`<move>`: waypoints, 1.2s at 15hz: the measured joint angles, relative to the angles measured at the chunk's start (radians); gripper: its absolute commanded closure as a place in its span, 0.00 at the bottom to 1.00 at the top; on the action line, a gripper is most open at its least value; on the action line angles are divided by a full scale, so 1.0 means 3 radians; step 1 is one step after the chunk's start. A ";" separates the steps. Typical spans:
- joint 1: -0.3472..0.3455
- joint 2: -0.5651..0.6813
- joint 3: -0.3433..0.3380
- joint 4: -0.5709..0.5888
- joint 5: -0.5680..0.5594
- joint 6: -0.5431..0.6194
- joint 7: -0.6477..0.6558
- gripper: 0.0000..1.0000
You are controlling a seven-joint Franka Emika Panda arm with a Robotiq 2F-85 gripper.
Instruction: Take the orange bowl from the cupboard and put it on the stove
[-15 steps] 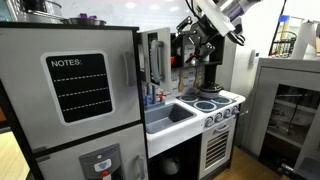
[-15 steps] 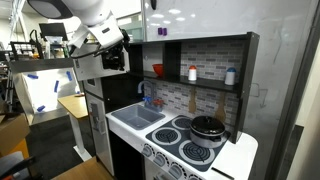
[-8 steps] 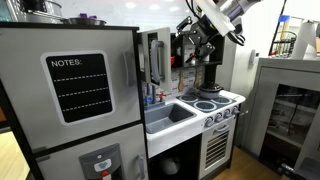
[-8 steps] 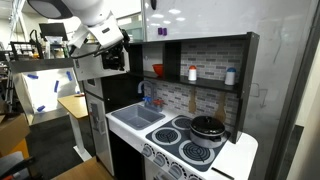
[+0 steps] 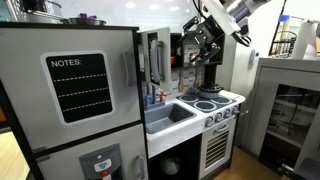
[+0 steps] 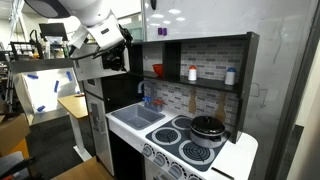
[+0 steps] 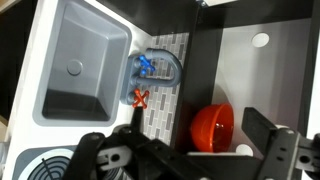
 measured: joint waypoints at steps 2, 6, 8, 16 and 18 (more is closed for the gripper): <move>0.0000 -0.0025 -0.0066 -0.0002 0.0230 0.0015 -0.0152 0.00; 0.0017 -0.0026 -0.0085 0.0000 0.0765 0.0039 -0.0539 0.00; 0.0025 -0.0008 -0.0082 0.0005 0.1028 0.0041 -0.0751 0.00; 0.0030 0.0263 -0.0065 0.0191 0.1701 0.0038 -0.1371 0.00; 0.0030 0.0384 -0.0064 0.0303 0.1744 0.0035 -0.1425 0.00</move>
